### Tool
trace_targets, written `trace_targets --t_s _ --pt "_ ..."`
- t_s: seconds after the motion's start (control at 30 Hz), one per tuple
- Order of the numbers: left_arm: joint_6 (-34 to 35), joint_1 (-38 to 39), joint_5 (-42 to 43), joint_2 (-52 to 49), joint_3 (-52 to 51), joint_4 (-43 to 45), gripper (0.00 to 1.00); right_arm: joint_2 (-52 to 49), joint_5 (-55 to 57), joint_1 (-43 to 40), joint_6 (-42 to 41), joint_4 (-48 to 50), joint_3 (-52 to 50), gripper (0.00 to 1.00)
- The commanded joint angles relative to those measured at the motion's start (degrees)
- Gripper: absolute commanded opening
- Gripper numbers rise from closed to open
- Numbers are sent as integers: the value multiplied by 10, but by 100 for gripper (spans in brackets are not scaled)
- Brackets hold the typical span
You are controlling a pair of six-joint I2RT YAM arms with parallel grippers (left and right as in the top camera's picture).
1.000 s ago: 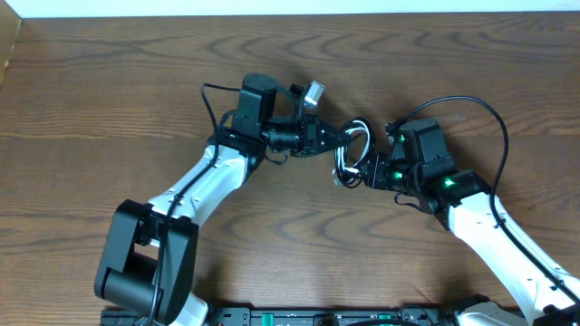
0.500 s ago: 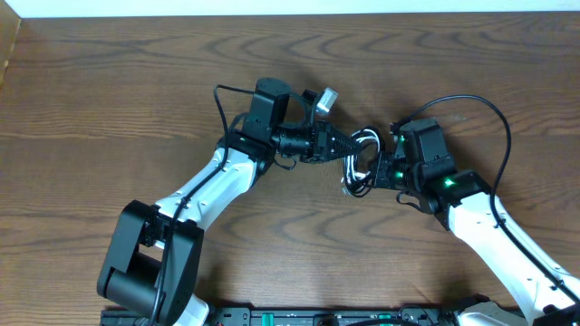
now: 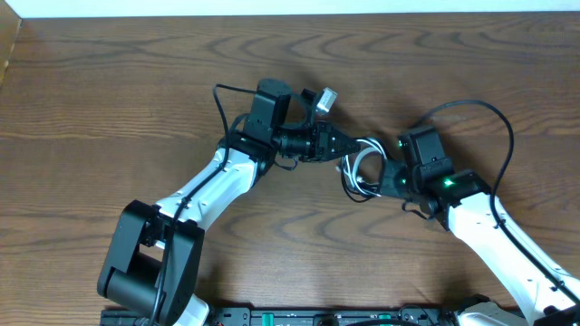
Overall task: Untangle cables
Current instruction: 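Pull the grippers apart to stretch the cables between them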
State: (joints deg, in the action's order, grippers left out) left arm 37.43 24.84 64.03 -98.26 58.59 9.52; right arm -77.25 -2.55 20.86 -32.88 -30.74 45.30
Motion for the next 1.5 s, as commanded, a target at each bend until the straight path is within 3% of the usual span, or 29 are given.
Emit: trace_targets --t_s 0.0,0.27,0.63,1.07,1.27,1.47 --pt "-39 -23 -35 10 4 -5 8 -1 142 -5 -84 -76 -3 1" --pt "-97 -73 -42 10 4 -76 8 -1 191 -12 -159 -140 -3 1" --pt "-175 -213 -97 10 4 -224 7 -1 203 -15 -164 -152 -3 1" --pt "-157 -402 -92 10 5 -223 7 -1 219 -77 -164 -175 -3 1" --pt "-116 -458 -85 10 5 -187 7 -1 223 -153 -164 -166 -3 1" --pt "-117 -452 -75 10 4 -189 8 -1 211 -170 -163 -153 -3 1"
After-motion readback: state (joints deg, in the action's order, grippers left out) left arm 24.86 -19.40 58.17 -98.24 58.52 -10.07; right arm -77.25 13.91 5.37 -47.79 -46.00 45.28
